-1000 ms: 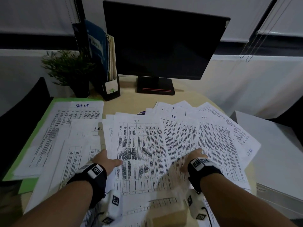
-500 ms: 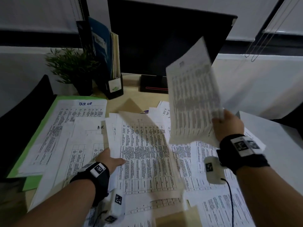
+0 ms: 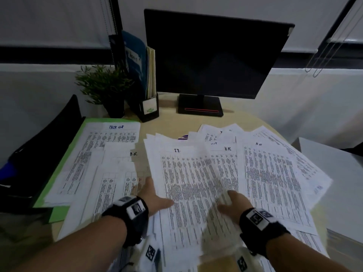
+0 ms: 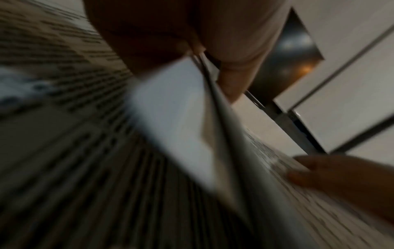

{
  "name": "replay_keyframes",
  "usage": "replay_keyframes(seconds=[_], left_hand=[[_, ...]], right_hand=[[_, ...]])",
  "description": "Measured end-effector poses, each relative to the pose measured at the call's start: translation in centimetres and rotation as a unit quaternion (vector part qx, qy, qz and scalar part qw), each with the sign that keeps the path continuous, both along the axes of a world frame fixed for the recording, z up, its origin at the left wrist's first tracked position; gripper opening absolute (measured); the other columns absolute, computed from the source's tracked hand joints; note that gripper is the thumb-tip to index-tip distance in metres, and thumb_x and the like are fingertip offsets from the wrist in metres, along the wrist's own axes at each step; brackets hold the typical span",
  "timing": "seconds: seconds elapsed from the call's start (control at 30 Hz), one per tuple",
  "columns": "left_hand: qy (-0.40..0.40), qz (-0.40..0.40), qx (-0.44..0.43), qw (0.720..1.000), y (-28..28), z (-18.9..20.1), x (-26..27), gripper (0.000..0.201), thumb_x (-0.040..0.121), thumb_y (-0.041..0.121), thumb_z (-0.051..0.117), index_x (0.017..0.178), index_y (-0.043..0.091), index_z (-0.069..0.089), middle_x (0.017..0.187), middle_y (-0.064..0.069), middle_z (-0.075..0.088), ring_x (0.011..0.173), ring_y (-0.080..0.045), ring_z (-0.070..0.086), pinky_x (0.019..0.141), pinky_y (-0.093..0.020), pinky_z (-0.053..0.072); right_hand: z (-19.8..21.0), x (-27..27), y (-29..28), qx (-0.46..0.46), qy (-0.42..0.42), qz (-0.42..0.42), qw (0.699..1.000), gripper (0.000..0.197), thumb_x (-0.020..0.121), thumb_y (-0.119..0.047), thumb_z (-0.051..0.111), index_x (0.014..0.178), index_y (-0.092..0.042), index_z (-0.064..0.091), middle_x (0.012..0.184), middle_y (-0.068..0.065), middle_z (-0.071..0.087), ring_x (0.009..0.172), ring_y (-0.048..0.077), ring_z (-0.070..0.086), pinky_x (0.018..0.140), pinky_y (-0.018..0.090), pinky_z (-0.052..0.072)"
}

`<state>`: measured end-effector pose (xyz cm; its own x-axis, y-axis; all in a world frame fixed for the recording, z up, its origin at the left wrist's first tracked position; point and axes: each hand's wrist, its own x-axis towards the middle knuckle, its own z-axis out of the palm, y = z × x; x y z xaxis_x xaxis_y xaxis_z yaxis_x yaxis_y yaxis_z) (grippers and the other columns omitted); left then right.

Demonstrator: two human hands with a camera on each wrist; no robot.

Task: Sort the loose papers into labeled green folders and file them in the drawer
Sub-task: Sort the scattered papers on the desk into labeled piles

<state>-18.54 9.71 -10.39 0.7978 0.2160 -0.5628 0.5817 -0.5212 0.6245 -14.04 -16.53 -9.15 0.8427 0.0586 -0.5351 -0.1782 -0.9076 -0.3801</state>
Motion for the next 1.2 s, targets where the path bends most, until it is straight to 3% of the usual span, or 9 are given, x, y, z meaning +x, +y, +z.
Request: replay_keyframes(seconds=[0.2, 0.33, 0.4, 0.53, 0.63, 0.77, 0.9, 1.03, 1.2], left_hand=[[-0.091, -0.016, -0.051, 0.994, -1.9, 0.7, -2.6, 0.078, 0.087, 0.016, 0.06, 0.146, 0.022, 0.009, 0.139, -0.005, 0.043, 0.116, -0.022, 0.049, 0.102, -0.039, 0.044], [-0.144, 0.002, -0.123, 0.982, -0.7, 3.8, -3.3, 0.082, 0.088, 0.014, 0.064, 0.15, 0.02, 0.01, 0.151, 0.002, 0.031, 0.135, -0.016, 0.036, 0.112, -0.033, 0.034], [-0.189, -0.012, -0.147, 0.971, -0.3, 6.0, -3.7, 0.062, 0.088, 0.005, 0.063, 0.137, 0.021, 0.029, 0.133, 0.011, 0.049, 0.118, -0.002, 0.051, 0.098, -0.016, 0.043], [-0.263, 0.03, -0.149, 0.953, 1.1, 9.0, -3.1, 0.042, 0.084, 0.002, 0.067, 0.112, 0.028, 0.052, 0.103, 0.009, 0.066, 0.09, 0.005, 0.064, 0.089, -0.026, 0.054], [-0.318, 0.099, -0.133, 0.934, 1.6, 10.4, -2.2, 0.041, 0.087, 0.009, 0.065, 0.126, 0.016, 0.055, 0.116, 0.003, 0.065, 0.109, -0.013, 0.06, 0.098, -0.033, 0.047], [-0.389, 0.103, -0.102, 0.91, 0.8, 12.1, -2.2, 0.045, 0.087, 0.009, 0.065, 0.13, 0.014, 0.052, 0.11, 0.012, 0.063, 0.098, 0.005, 0.058, 0.079, -0.008, 0.044], [-0.45, 0.09, -0.105, 0.882, 0.4, 13.7, -2.5, 0.065, 0.071, 0.022, 0.08, 0.127, 0.011, 0.05, 0.111, 0.005, 0.065, 0.103, -0.004, 0.063, 0.087, -0.029, 0.054], [-0.508, 0.095, -0.142, 0.844, -0.2, 15.7, -2.5, 0.071, 0.065, 0.015, 0.08, 0.127, 0.004, 0.047, 0.108, -0.001, 0.066, 0.097, -0.005, 0.066, 0.075, -0.019, 0.056], [-0.432, 0.074, -0.16, 0.885, -0.1, 14.3, -2.0, 0.056, 0.073, 0.017, 0.079, 0.122, 0.012, 0.053, 0.105, 0.002, 0.069, 0.097, -0.006, 0.067, 0.074, -0.018, 0.055]], right_hand=[[1.4, 1.1, -0.4, -0.016, -0.067, -0.072, 0.995, 0.073, 0.084, -0.052, 0.062, 0.141, -0.013, 0.039, 0.137, 0.009, 0.051, 0.121, 0.027, 0.051, 0.098, 0.034, 0.043], [2.0, 2.8, -1.1, 0.252, -0.017, -0.213, 0.944, 0.099, 0.065, -0.049, 0.082, 0.144, -0.015, 0.033, 0.142, 0.013, 0.044, 0.124, 0.032, 0.049, 0.104, 0.045, 0.04], [1.7, 3.6, -1.3, 0.332, -0.013, -0.226, 0.915, 0.106, 0.044, -0.053, 0.091, 0.135, -0.021, 0.046, 0.137, 0.014, 0.05, 0.117, 0.033, 0.055, 0.102, 0.051, 0.042], [5.5, 2.8, 1.6, 0.405, -0.101, -0.144, 0.897, 0.025, 0.077, -0.006, 0.075, 0.094, -0.017, 0.061, 0.102, 0.01, 0.069, 0.085, 0.027, 0.065, 0.076, 0.041, 0.054], [7.4, 1.4, 3.3, 0.442, -0.209, -0.1, 0.866, 0.029, 0.082, 0.005, 0.065, 0.087, -0.024, 0.062, 0.086, -0.005, 0.072, 0.085, 0.021, 0.068, 0.075, 0.035, 0.053], [9.1, -0.2, 4.4, 0.442, -0.285, -0.092, 0.846, 0.033, 0.083, -0.001, 0.066, 0.089, -0.033, 0.059, 0.093, -0.015, 0.068, 0.09, 0.008, 0.066, 0.078, 0.031, 0.054], [11.4, -0.9, 4.4, 0.526, -0.315, -0.105, 0.783, 0.039, 0.078, 0.002, 0.07, 0.095, -0.025, 0.047, 0.102, -0.001, 0.065, 0.091, 0.011, 0.067, 0.073, 0.029, 0.058], [13.2, -0.9, 4.0, 0.575, -0.362, -0.101, 0.726, 0.046, 0.068, -0.002, 0.07, 0.098, -0.022, 0.041, 0.103, 0.007, 0.058, 0.089, 0.008, 0.065, 0.073, 0.022, 0.054], [12.6, -1.1, 3.3, 0.577, -0.338, -0.105, 0.736, 0.045, 0.072, 0.005, 0.061, 0.1, -0.023, 0.039, 0.105, 0.007, 0.057, 0.092, 0.01, 0.064, 0.076, 0.025, 0.055]])
